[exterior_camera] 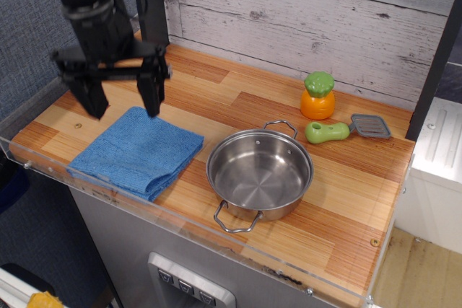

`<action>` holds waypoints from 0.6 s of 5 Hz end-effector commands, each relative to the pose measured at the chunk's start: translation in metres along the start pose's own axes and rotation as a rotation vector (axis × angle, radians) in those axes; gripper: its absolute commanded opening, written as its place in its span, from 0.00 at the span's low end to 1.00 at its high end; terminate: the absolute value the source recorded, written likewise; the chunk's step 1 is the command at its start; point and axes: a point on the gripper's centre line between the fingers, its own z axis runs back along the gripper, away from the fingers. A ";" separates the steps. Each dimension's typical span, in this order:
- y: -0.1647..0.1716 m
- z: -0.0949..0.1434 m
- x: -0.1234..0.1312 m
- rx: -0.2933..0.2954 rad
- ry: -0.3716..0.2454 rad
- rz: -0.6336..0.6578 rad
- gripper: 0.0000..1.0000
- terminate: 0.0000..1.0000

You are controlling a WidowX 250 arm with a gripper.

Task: Place the blue cloth to the left of the metal pot.

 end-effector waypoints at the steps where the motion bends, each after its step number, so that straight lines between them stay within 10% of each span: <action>1: -0.006 0.029 0.006 -0.001 -0.087 -0.010 1.00 0.00; 2: -0.006 0.029 0.006 -0.001 -0.087 -0.010 1.00 0.00; 3: -0.006 0.029 0.006 -0.001 -0.087 -0.010 1.00 1.00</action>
